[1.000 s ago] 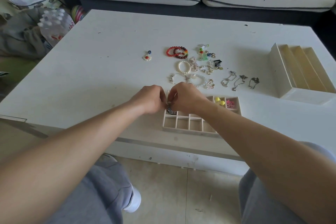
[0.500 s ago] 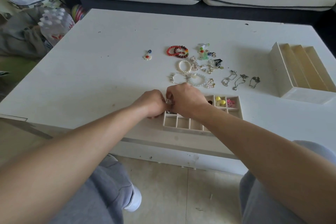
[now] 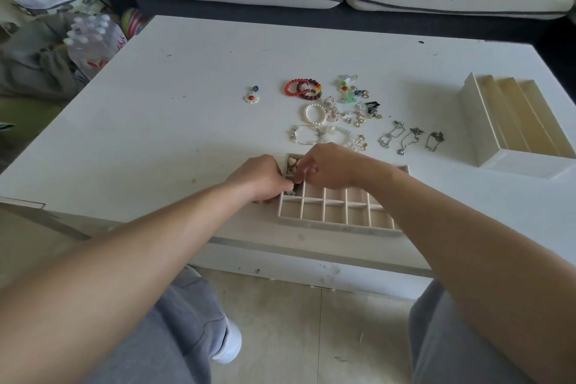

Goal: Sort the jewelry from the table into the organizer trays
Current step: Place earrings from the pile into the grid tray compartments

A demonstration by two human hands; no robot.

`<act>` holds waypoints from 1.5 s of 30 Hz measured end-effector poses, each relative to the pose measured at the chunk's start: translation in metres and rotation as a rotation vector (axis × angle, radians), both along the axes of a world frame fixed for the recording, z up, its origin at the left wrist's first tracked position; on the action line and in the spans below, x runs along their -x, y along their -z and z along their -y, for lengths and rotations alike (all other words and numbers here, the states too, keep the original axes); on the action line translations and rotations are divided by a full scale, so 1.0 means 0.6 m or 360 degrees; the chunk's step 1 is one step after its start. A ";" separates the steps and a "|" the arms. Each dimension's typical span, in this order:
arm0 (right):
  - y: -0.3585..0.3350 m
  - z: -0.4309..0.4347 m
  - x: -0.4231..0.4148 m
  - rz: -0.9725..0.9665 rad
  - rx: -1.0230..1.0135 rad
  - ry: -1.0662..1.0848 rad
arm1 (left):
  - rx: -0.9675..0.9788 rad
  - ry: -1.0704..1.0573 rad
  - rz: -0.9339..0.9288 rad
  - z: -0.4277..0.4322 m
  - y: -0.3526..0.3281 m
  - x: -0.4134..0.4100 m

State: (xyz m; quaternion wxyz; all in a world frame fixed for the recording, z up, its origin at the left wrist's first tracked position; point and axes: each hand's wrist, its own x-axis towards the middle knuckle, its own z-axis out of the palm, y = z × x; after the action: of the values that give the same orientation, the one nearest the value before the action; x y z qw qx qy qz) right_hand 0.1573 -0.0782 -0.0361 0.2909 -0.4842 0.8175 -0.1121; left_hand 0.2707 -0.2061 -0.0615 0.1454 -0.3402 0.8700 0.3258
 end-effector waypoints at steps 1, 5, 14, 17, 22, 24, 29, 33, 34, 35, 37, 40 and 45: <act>0.002 0.001 -0.003 0.0001 -0.0027 -0.0025 | -0.0026 -0.0003 0.0006 0.001 -0.001 0.000; -0.005 0.001 -0.006 0.0012 -0.0035 -0.0060 | -0.0075 0.0003 0.0024 0.005 -0.004 0.002; -0.011 -0.007 0.006 0.0086 0.0121 0.0039 | 0.0046 0.0115 0.0168 0.015 -0.026 0.018; -0.016 -0.019 0.026 0.0082 0.0260 0.0188 | 0.0214 0.0098 0.0087 0.018 -0.047 0.033; -0.019 -0.055 0.067 0.0022 0.0380 0.0394 | 0.0530 0.0112 -0.0101 -0.014 -0.074 0.071; -0.018 -0.069 0.088 0.0017 0.0417 0.0503 | 0.0501 0.0134 -0.0137 -0.029 -0.078 0.088; -0.009 -0.099 0.137 -0.0072 0.0433 0.0709 | 0.0495 0.0182 -0.0197 -0.044 -0.070 0.128; 0.000 -0.124 0.173 -0.0098 0.0443 0.0894 | 0.0490 0.0162 -0.0213 -0.039 -0.062 0.157; 0.003 -0.128 0.182 -0.0099 0.0449 0.0930 | 0.0481 0.0159 -0.0227 -0.037 -0.060 0.164; 0.006 -0.131 0.189 -0.0101 0.0457 0.0962 | 0.0465 0.0154 -0.0246 -0.035 -0.059 0.169; 0.014 -0.134 0.203 -0.0126 0.0481 0.1024 | 0.0421 0.0142 -0.0311 -0.031 -0.054 0.182; 0.026 -0.128 0.221 -0.0195 0.0477 0.1098 | 0.0326 0.0145 -0.0446 -0.029 -0.042 0.207; 0.046 -0.101 0.249 -0.0191 0.0406 0.1056 | 0.0207 0.0111 -0.0628 -0.041 -0.028 0.248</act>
State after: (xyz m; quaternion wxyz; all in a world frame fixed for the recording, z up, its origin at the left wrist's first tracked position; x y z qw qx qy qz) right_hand 0.0080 -0.0176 -0.0638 0.1274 -0.2305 0.9253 -0.2729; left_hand 0.1218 -0.1813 -0.0447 -0.0389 -0.2481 0.9122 0.3239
